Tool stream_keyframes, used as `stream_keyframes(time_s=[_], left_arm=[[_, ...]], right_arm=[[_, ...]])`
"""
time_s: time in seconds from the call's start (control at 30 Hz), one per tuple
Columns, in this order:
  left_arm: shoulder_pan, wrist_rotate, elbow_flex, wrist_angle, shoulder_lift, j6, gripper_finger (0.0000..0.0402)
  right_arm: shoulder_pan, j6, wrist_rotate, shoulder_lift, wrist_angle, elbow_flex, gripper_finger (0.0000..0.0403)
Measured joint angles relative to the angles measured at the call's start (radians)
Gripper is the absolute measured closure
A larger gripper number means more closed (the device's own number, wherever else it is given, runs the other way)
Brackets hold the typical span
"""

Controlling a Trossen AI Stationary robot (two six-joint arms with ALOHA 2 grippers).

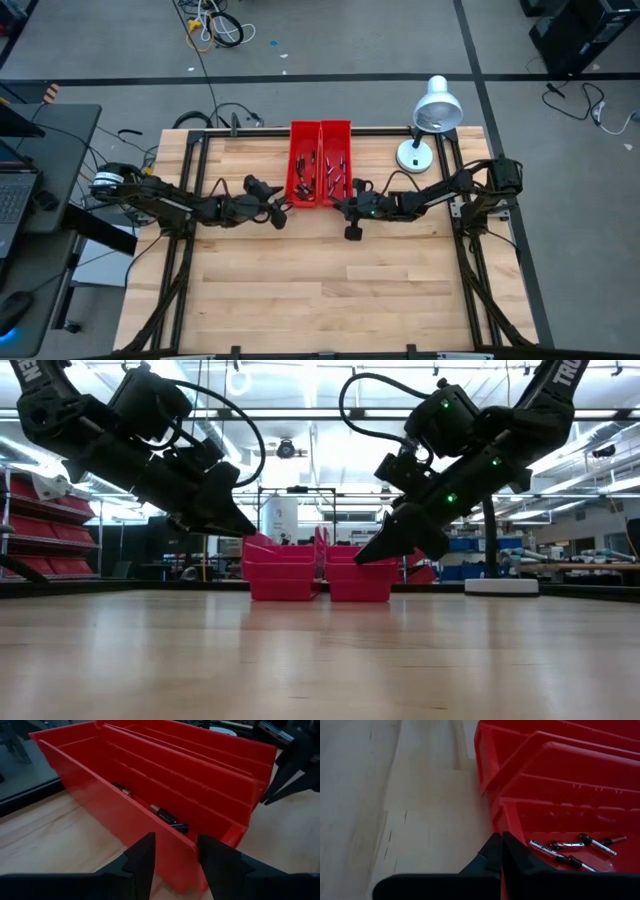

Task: Sort batteries
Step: Adjust the red bins, then return to Home Position

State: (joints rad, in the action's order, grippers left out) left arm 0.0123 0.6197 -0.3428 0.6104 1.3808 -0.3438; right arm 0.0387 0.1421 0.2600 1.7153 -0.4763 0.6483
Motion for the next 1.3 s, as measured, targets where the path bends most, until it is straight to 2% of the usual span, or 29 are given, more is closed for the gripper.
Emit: stream_keyframes(time_s=[0.3,0.43,0.57,0.77,1.03,1.3], left_arm=[[0.017,-0.071,0.000,0.066,0.000,0.000,0.0239],[0.044,-0.078,-0.001,0.135,0.000,0.002,0.0239],[0.050,-0.077,-0.001,0.126,-0.001,0.027,0.0239],[0.064,-0.072,-0.001,0.110,-0.008,0.023,0.0239],[0.122,-0.068,-0.002,-0.008,-0.202,0.041,0.0239],[0.192,-0.069,-0.001,-0.148,-0.440,0.195,0.0239]], right_arm=[[-0.035,0.012,0.000,0.000,-0.062,0.000,0.0403],[-0.072,0.019,0.000,0.000,-0.112,0.000,0.0403],[-0.106,0.019,0.001,0.000,-0.144,0.000,0.0403],[-0.168,0.019,0.090,-0.031,-0.135,0.000,0.0403],[-0.245,0.015,0.212,-0.199,-0.056,0.000,0.0403],[-0.263,-0.022,0.222,-0.449,0.074,-0.018,0.0403]])
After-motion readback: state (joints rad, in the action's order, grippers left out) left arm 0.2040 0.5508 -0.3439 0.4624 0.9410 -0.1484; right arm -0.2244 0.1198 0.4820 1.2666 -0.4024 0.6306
